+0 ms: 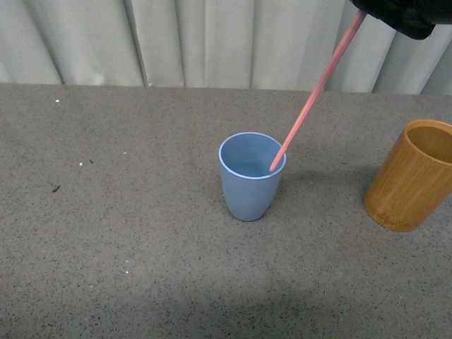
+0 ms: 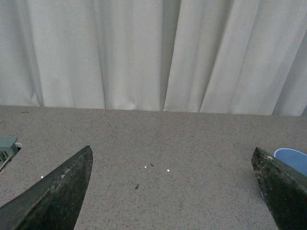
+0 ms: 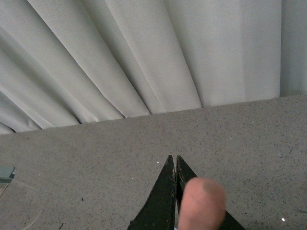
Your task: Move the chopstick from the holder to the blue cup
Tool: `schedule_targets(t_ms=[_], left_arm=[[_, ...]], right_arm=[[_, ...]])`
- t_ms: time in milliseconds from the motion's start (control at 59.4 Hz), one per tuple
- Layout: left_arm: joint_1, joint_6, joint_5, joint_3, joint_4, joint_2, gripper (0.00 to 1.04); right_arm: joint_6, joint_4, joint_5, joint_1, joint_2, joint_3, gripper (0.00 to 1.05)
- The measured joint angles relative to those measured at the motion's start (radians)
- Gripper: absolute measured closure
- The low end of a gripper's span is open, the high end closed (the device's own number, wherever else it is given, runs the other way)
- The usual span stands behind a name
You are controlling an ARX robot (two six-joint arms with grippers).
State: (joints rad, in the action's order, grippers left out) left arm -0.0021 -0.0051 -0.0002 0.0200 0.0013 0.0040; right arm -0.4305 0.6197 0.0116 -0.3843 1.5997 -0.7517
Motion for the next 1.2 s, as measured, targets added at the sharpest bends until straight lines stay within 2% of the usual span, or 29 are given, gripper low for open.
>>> schedule_targets(t_ms=[1196], left_arm=[[0.0,0.0,0.0,0.0,0.0,0.0,0.07]], right_arm=[[-0.039,-0.021,0.013,0.002,0.103,-0.098,1.04]])
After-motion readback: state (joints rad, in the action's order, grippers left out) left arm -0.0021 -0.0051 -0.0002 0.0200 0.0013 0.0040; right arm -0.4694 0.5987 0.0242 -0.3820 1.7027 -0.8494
